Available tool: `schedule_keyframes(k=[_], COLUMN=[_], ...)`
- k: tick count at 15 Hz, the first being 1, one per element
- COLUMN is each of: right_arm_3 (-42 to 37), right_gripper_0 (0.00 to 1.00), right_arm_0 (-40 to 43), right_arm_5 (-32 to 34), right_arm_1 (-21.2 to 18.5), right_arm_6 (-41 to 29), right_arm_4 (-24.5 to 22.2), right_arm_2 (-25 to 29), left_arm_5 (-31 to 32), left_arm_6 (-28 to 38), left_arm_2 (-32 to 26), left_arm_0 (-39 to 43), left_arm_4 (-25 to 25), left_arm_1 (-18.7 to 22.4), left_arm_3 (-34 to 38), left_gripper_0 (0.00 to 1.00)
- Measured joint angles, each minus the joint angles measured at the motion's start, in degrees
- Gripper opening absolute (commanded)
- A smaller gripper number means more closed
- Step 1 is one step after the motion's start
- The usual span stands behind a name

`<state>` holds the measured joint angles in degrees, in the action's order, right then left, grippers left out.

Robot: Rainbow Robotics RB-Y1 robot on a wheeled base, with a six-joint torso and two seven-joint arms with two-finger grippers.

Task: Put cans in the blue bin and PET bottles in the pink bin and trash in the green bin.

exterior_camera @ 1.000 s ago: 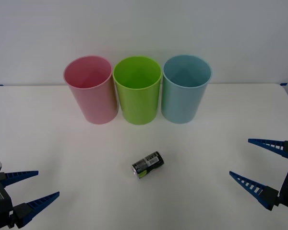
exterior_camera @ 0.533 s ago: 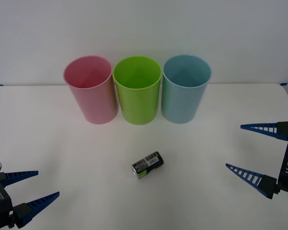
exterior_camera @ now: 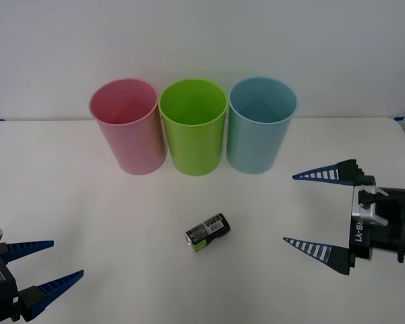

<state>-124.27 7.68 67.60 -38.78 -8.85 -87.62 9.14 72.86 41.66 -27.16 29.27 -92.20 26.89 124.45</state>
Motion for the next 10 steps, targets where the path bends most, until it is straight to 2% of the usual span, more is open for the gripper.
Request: schedule_keyframes(k=[5,10], right_arm_3=[-0.17,-1.75], right_gripper_0=[1.0,1.0], right_arm_0=[-7.66,-14.97], right_arm_5=[0.0,-0.01], right_arm_1=[-1.64,-2.99], right_arm_6=[1.05,0.65], right_arm_4=[-7.78,-18.76], right_arm_2=[-7.23,-14.85], left_arm_5=[0.0,0.0], left_arm_6=[0.0,0.0], left_arm_2=[0.0,0.0], left_arm_0=[0.0,0.0], left_arm_4=[0.0,0.0], left_arm_1=[0.0,0.0], left_arm_3=[-0.01,0.0], left_gripper_0=[1.0,1.0])
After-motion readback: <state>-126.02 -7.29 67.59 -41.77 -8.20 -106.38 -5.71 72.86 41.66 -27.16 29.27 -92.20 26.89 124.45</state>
